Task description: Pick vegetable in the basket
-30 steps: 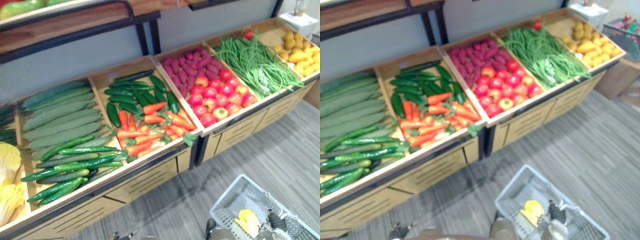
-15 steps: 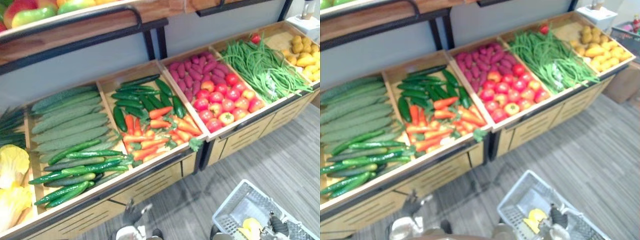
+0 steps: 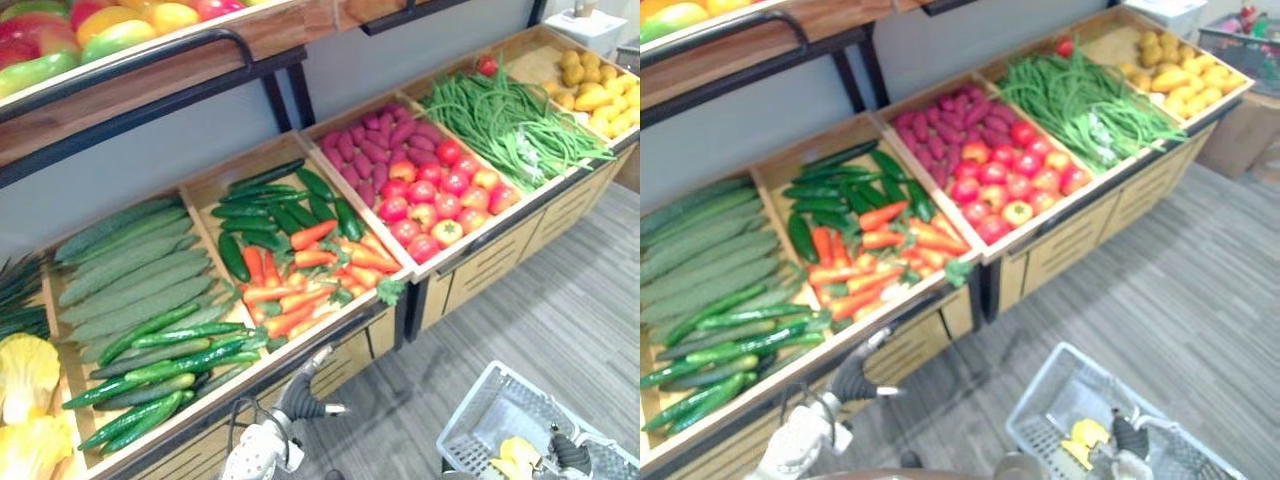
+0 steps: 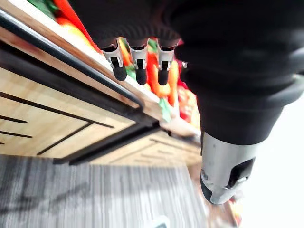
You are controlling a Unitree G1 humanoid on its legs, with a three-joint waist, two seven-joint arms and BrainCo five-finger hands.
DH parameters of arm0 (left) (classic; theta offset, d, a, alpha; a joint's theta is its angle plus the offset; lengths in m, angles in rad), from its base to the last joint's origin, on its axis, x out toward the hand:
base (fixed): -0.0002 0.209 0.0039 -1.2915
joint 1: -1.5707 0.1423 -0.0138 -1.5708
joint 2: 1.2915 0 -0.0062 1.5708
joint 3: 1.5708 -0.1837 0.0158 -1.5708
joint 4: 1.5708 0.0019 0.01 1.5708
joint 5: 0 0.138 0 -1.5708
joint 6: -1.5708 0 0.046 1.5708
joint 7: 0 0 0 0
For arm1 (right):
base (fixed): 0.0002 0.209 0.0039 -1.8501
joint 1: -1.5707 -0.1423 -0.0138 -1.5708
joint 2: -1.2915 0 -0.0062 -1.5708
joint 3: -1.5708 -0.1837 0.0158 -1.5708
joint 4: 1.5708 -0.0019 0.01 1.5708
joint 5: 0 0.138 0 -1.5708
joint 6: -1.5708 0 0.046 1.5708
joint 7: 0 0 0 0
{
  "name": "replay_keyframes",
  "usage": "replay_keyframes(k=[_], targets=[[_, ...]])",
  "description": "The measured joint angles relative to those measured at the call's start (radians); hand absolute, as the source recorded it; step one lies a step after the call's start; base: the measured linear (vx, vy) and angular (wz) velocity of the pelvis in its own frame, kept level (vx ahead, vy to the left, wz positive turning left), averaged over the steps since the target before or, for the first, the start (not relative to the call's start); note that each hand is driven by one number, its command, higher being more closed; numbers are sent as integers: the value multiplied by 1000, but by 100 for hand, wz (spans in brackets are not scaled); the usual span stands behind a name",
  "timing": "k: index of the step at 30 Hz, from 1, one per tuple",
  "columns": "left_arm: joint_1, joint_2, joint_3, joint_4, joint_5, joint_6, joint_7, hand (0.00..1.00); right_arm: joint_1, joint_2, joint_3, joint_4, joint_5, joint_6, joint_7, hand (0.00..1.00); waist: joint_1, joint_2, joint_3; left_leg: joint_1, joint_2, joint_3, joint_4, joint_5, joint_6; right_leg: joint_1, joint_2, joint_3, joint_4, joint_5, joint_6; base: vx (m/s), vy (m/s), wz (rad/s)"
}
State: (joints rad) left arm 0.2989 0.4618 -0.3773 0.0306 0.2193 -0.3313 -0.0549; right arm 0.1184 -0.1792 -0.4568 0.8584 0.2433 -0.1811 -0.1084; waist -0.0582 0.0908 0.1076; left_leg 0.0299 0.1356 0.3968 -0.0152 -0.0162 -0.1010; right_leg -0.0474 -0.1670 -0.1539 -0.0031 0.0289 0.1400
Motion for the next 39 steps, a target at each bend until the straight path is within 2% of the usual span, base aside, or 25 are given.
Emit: replay_keyframes(k=[4, 6, 9, 11, 17, 22, 26, 29, 39], targets=[[-2, 77, 10, -74, 6, -37, -15, 0, -12, -14, 31, 22, 0, -1, 8, 100, -19, -5, -5, 12, -4, -5, -2, 0, 0, 13, -3, -2, -4, 0, 0, 56, -2, -2], [-19, 125, 61, -101, 121, -61, 32, 0, -13, -21, 50, 22, 0, -2, 9, 100, -21, -12, -8, 13, -6, -24, -3, 0, 0, 19, -4, -5, -9, 1, -2, 10, -6, 4], [-30, 172, 145, -107, 249, -63, 100, 0, -14, -35, 61, 22, 0, -3, 9, 100, -20, -13, -8, 11, -8, -28, -3, -1, 1, 19, -5, -8, -11, 4, -4, -38, 0, 3], [-29, 230, 223, -107, 346, -62, 157, 0, -13, -40, 74, 20, 0, -5, 9, 100, -19, -13, -8, 11, -8, -32, -4, -1, 1, 18, -5, -9, -13, 9, -5, -67, -2, 1], [-28, 289, 358, -96, 472, -58, 245, 0, 7, -40, 72, -6, 0, -6, 10, 100, -12, -14, -15, 4, -15, -49, -18, 4, 4, 18, -7, -16, -44, 19, -10, -56, -5, 3], [-30, 288, 424, -77, 543, -28, 271, 0, 17, -40, 67, -23, 0, -6, 10, 100, -6, -11, -31, -9, -19, -51, -26, 5, 5, 16, -7, -17, -68, 35, 0, 13, -5, 0], [-68, 287, 472, -8, 586, 28, 287, 0, 19, -38, 41, -24, -2, -5, 9, 100, -1, -8, -33, -9, -22, -51, -34, 7, 5, 16, -6, -19, -68, 38, 2, 50, -11, -1], [-129, 283, 505, 28, 591, 72, 293, 0, 18, -36, 32, -28, -4, -5, 9, 100, 6, -8, -33, -9, -26, -52, -35, 7, 5, 16, -9, -17, -70, 38, 2, 12, -4, 0], [-231, 215, 524, 149, 591, 148, 285, 0, 24, -15, 26, -74, -9, 5, 8, 100, 5, -5, -32, -11, -27, -23, -43, 7, 5, -1, -7, 9, -99, 59, 1, -43, -25, -9]])
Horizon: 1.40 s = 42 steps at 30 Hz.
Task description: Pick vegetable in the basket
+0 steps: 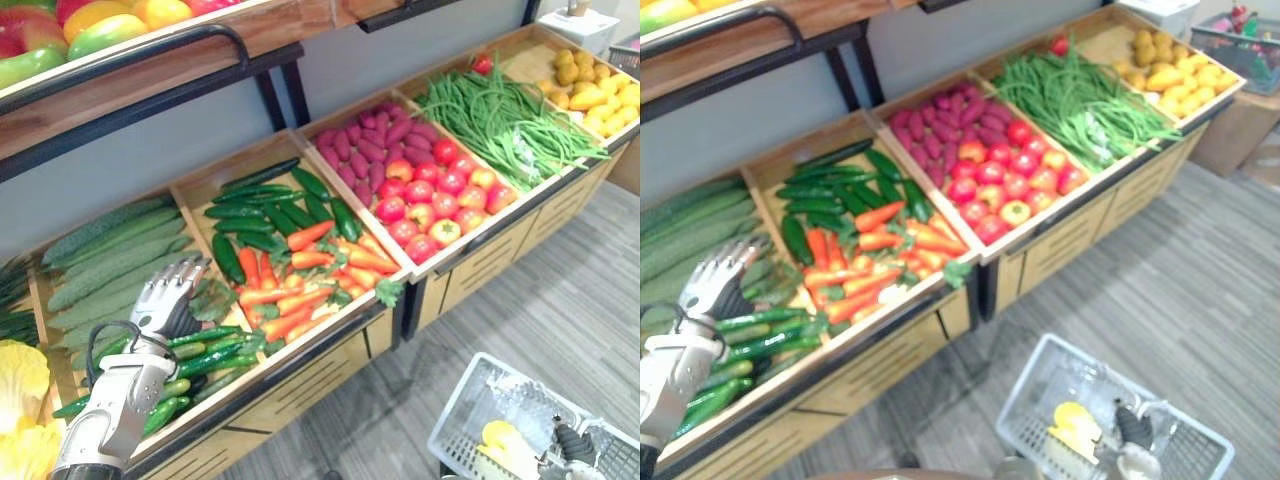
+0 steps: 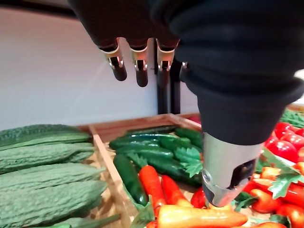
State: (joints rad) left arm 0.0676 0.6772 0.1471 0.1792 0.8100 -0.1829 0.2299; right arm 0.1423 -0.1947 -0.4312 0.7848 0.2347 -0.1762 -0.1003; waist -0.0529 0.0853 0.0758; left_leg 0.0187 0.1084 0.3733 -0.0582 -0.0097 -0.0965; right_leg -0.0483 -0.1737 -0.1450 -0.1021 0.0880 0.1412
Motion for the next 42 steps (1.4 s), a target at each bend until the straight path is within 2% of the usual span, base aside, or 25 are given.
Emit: replay_keyframes(k=[10, 16, 21, 24, 31, 42], targets=[[-87, -6, -14, 66, -3, -7, -73, 0, 10, 17, -35, -23, 0, 10, -2, 100, -3, 3, 14, -1, -5, 14, -11, -1, -1, -14, 0, 22, -2, 2, 2, -5, -26, -5], [-124, 5, -60, 111, -6, -13, -86, 0, 5, 16, -34, -30, 1, 12, -2, 100, -4, 4, 39, -11, -5, 29, -10, -4, -3, -37, 0, 39, -2, 7, 3, -50, -40, -9], [-147, 53, -86, 113, -11, -34, -118, 0, -9, 16, -33, -37, 2, 11, -1, 100, -6, 7, 51, -39, -6, 35, -8, -4, -3, -72, 1, 50, -1, 15, 3, -25, -45, -8], [-151, 103, -105, 113, -12, -49, -129, 0, -25, 16, -31, -37, 2, 11, 0, 100, -22, 6, 59, -49, -6, 36, -8, -4, -3, -83, 1, 54, -1, 15, 3, -9, -44, -3], [-155, 158, -137, 113, -11, -70, -160, 0, -33, 16, -26, -40, 5, 9, 2, 100, -26, 10, 68, -66, -7, 53, -1, -10, -4, -109, 1, 74, -1, 18, 2, -27, -38, -8], [-154, 225, -145, 152, -5, -77, -188, 0, -32, 15, -11, -40, 6, -2, 20, 100, -26, 18, 78, -71, -3, 63, 28, -33, -5, -115, 2, 93, 1, 19, 2, -28, -36, -5]])
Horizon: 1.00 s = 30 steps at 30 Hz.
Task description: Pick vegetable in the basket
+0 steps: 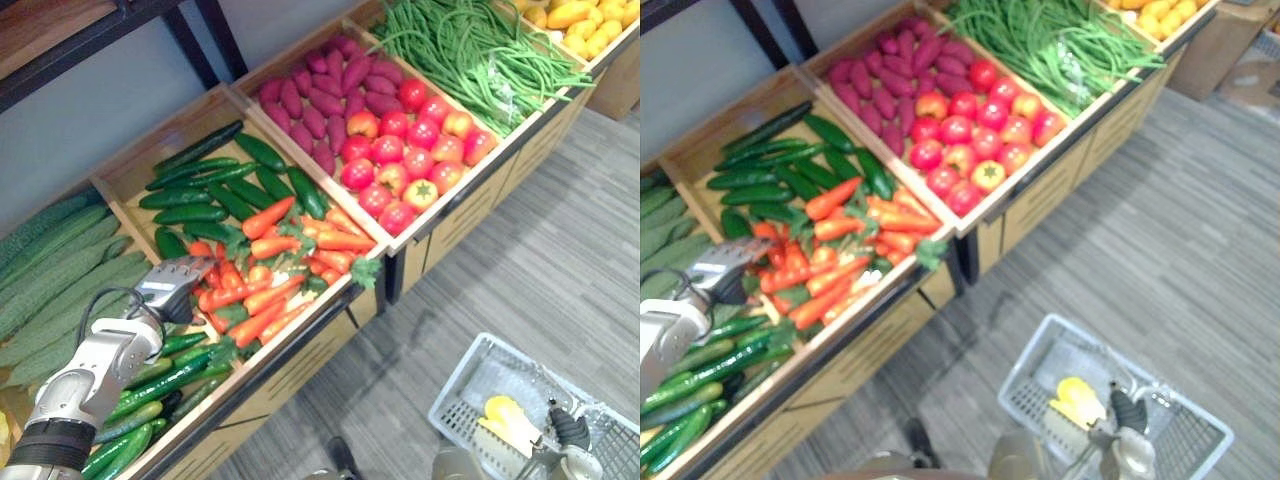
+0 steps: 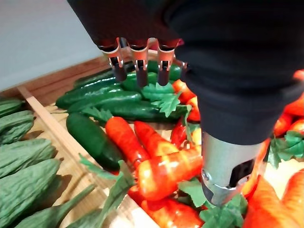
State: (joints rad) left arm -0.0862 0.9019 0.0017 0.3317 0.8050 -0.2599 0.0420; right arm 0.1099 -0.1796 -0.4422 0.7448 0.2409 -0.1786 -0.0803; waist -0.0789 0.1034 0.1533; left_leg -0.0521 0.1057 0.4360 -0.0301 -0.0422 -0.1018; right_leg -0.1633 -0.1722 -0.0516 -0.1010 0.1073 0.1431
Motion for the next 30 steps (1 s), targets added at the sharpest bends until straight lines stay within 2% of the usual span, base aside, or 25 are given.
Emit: replay_keyframes(k=[5, 13, 17, 30], targets=[[1, 0, 0, 18, 0, 4, -6, 0, -1, 0, 0, 0, 0, 0, 1, 100, 1, 0, 0, 0, 1, 1, 0, 0, -1, -1, 0, 1, 1, 0, 0, -29, -38, -1], [0, -3, 9, 40, 0, 54, -6, 0, -2, 0, 0, 0, 0, 0, 2, 100, 2, -10, 14, -17, 6, -8, 20, -6, -1, -7, 0, -7, 10, 0, 0, -36, -33, 3], [-1, -38, 35, 58, 0, 60, -6, 0, -6, 0, 0, 0, -1, 0, 2, 100, 3, -13, 21, -17, 6, -10, 22, -6, -1, -7, 0, -8, 13, 0, 0, -35, -20, 1], [-49, -40, 40, 75, 0, 68, -6, 0, -21, 0, 1, -9, 0, 0, 3, 100, 2, -22, 58, -37, 7, -10, 24, -6, 0, -27, 0, -11, 14, 2, -2, -2, -2, 0]])
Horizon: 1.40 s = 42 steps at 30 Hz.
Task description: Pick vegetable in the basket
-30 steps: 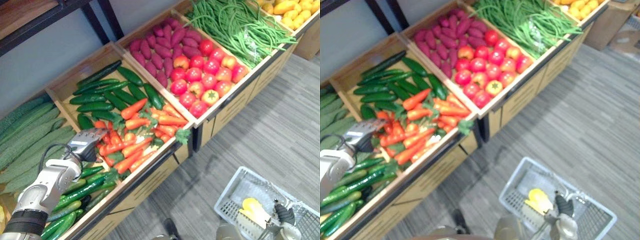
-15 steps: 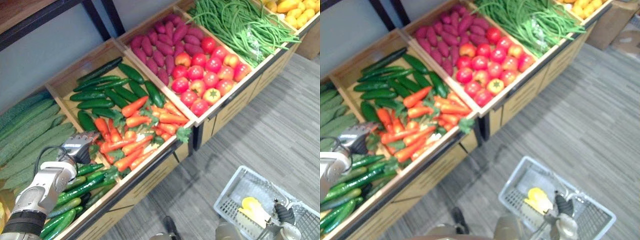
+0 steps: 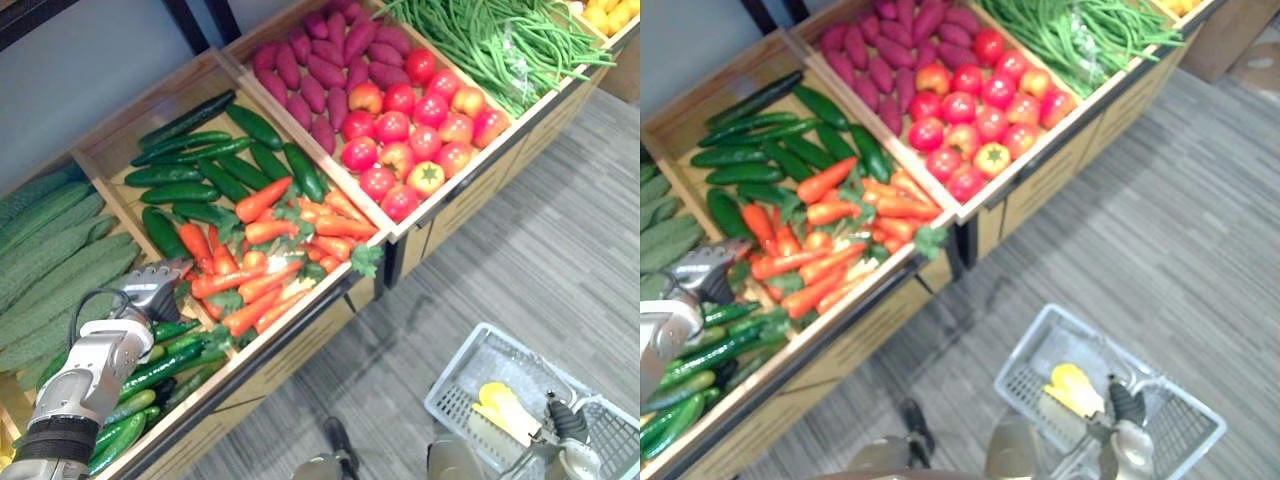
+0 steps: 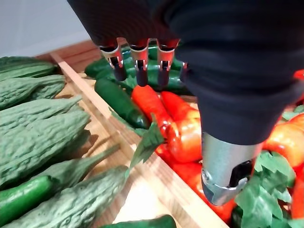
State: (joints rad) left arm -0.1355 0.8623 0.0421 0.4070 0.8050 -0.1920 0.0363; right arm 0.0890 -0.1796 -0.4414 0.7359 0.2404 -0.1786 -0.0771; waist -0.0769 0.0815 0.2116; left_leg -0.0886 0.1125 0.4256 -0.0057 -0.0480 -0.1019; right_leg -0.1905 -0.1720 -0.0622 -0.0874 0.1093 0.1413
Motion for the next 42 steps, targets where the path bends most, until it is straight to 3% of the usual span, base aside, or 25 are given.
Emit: replay_keyframes(k=[15, 26, 28, 30, 31, 34, 35, 37, 42], targets=[[4, -6, 7, -194, -8, -1, -43, 0, -27, 0, 16, -22, 0, 1, 6, 100, -1, -15, 38, -39, 0, 4, 8, 0, 0, -50, 2, 35, 6, 6, -2, -30, -6, -3], [5, -17, 7, -238, -17, -1, -44, 0, -31, 1, 15, -36, -1, 3, 22, 100, -1, -26, 62, -62, 2, 4, 8, 0, 0, -79, 6, 46, 6, 9, -4, -9, -1, -2], [12, -19, 11, -203, -18, -5, -42, 0, -32, 1, 15, -48, -1, 5, 23, 100, 0, -29, 68, -68, 2, 4, 7, 0, 0, -85, 7, 47, 6, 11, -4, -8, -2, -3], [-1, -58, 46, -54, -18, -5, -32, 0, -34, 1, 17, -56, -1, 6, 24, 100, -4, -28, 72, -65, 4, 4, 8, 0, 0, -84, 10, 44, 6, 14, -9, -11, -7, -6], [-2, -88, 80, 4, -17, -12, 34, 0, -28, 1, 17, -56, -2, 6, 23, 100, -2, -29, 72, -65, 6, 3, 9, 0, 0, -84, 11, 43, 6, 14, -9, 0, 0, 0], [-29, -87, 54, -9, -8, -2, 56, 0, -32, 1, 19, -57, -2, 4, 22, 100, -4, -30, 73, -65, 7, 1, 10, 0, 0, -84, 11, 45, 6, 14, -9, -12, -1, 1], [-26, -77, 32, -49, -2, 14, 49, 0, -35, 1, 24, -57, -2, 4, 22, 100, -3, -31, 75, -66, 7, 1, 9, 0, 0, -84, 11, 44, 6, 14, -9, -54, -1, 1], [-19, -50, 25, -39, -18, 0, 8, 0, -36, 1, 27, -58, -1, 3, 22, 100, -3, -31, 78, -66, 7, 0, 9, 0, 0, -84, 10, 45, 6, 14, -9, -45, -1, -2], [-10, 18, 90, 66, -17, -14, 36, 0, -30, 1, 23, -59, -1, 2, 22, 100, 0, -31, 84, -66, 10, -2, 10, 0, 0, -84, 14, 40, 6, 14, -9, -23, -6, 0]])
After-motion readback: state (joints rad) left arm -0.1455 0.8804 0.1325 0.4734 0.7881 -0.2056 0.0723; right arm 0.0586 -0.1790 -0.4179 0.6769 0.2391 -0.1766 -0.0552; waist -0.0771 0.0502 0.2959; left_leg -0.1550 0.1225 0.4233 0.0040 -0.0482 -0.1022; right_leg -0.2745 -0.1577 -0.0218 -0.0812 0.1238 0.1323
